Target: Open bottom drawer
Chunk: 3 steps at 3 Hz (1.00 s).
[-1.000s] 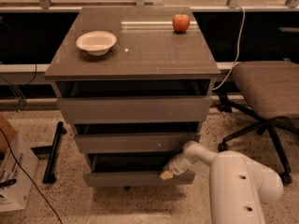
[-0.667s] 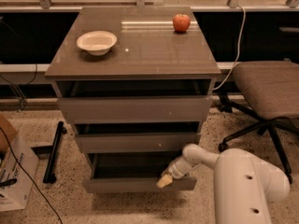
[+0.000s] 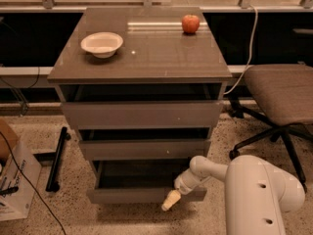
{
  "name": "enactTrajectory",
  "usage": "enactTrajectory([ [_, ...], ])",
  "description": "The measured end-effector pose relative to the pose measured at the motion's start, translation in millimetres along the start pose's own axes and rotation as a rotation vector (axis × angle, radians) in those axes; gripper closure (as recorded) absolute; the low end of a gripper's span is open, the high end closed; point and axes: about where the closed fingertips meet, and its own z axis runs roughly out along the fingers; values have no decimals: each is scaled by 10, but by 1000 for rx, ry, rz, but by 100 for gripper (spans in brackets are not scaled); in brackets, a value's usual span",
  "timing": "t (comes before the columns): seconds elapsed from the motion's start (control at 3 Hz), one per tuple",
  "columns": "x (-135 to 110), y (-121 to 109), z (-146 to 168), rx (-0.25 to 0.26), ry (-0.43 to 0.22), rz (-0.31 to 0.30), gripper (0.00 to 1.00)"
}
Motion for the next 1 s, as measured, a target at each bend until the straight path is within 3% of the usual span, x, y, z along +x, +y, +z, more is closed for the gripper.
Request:
enactTrajectory([
  [0.33, 0, 0, 0, 0, 0, 0, 0],
  [0.67, 7, -59, 18, 12, 42, -19, 0],
  [1.0, 233, -107, 126, -9, 156, -30, 27],
])
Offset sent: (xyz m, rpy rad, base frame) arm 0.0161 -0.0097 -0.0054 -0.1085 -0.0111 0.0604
